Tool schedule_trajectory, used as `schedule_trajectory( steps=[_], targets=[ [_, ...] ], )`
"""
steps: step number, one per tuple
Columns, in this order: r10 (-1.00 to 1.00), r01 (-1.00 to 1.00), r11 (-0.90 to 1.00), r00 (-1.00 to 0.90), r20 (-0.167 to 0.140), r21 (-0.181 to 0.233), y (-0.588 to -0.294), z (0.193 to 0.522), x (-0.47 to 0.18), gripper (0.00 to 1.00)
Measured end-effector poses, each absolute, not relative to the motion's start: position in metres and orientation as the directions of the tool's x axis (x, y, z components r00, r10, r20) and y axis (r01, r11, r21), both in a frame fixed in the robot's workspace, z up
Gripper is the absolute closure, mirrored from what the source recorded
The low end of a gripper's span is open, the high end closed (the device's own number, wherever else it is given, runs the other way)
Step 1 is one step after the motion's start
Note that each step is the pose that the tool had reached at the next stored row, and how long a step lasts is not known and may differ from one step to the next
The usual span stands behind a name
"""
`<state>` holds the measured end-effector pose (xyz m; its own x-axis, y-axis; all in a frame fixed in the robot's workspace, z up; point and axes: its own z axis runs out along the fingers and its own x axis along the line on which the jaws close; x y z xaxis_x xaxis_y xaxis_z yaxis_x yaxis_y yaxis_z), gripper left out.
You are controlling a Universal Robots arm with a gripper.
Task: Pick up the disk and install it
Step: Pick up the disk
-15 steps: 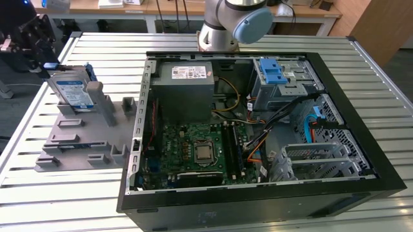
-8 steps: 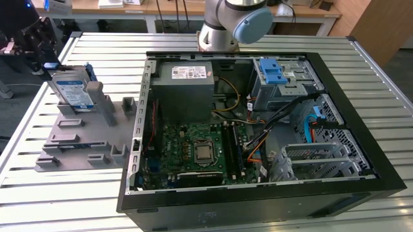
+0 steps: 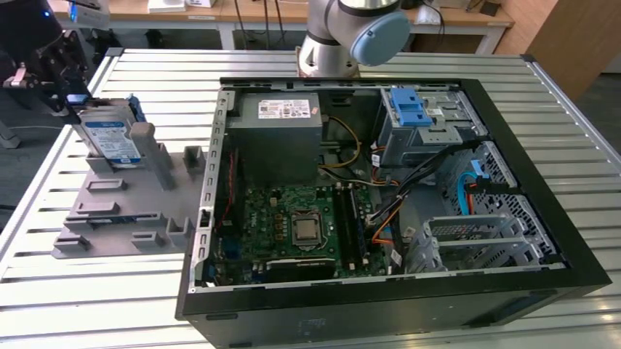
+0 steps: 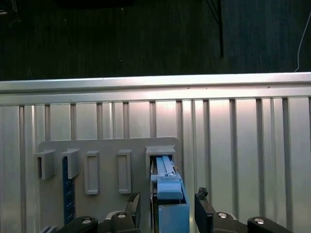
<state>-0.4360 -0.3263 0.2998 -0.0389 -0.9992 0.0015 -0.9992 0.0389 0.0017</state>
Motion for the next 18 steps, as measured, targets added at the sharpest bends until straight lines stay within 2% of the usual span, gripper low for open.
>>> schedule_trajectory(
  steps=[18],
  targets=[
    [-0.999, -0.999, 0.036, -0.036, 0.002, 0.002, -0.3263, 0.2889, -0.4361, 0.44]
  ],
)
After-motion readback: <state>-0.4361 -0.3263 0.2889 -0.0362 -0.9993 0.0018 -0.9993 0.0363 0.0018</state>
